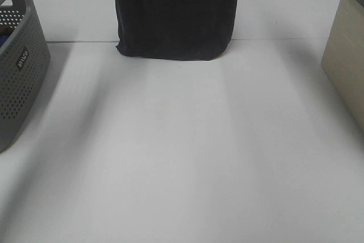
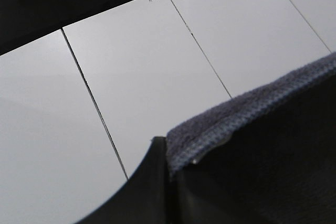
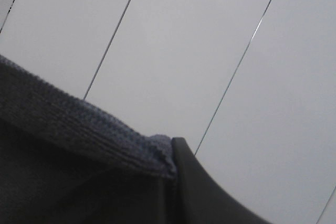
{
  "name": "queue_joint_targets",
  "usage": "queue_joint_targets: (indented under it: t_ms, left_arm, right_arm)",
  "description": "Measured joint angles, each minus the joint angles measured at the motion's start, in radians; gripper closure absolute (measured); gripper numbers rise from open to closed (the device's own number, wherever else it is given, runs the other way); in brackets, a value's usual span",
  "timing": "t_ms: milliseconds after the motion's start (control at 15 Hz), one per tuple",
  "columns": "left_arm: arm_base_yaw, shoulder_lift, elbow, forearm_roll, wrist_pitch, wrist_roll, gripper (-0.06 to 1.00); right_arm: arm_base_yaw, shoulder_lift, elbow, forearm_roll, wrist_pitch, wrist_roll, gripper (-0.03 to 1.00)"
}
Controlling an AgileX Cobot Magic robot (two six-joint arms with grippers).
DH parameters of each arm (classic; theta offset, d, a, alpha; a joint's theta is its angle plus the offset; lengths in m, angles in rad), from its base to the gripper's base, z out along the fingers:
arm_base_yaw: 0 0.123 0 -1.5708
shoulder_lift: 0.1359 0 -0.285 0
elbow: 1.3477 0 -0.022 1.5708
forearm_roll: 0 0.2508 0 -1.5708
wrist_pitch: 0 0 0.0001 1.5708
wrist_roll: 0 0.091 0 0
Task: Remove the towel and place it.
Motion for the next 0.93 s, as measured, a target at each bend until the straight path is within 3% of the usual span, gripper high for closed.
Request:
queue_joint_targets:
  t_ms: [133, 333, 533, 600, 667, 933]
  left_arm:
    - [0.0, 0.0, 0.0, 0.001, 0.026, 0.0, 0.94]
    - [-0.009, 0.0, 0.0, 0.001, 0.167, -0.001, 0.94]
    - [-0.054, -0.013, 0.0, 0.001, 0.473, 0.0, 0.94]
    - [-0.072, -0.03, 0.0, 0.001, 0.596, 0.003, 0.94]
    - [-0.082, -0.045, 0.0, 0.0, 0.666, 0.007, 0.94]
    - [-0.138, -0.204, -0.001, -0.051, 1.136, 0.05, 0.94]
  right_arm:
    - [0.0, 0.0, 0.0, 0.0, 0.02, -0.009, 0.96]
    - [0.0, 0.0, -0.002, 0.07, 0.15, -0.014, 0.96]
    - [0.0, -0.016, -0.002, 0.199, 0.372, -0.014, 0.96]
    - [0.0, -0.024, -0.002, 0.213, 0.405, -0.014, 0.96]
    - [0.0, -0.049, -0.002, 0.238, 0.487, -0.014, 0.96]
    - [0.002, -0.166, -0.002, 0.287, 0.772, -0.014, 0.96]
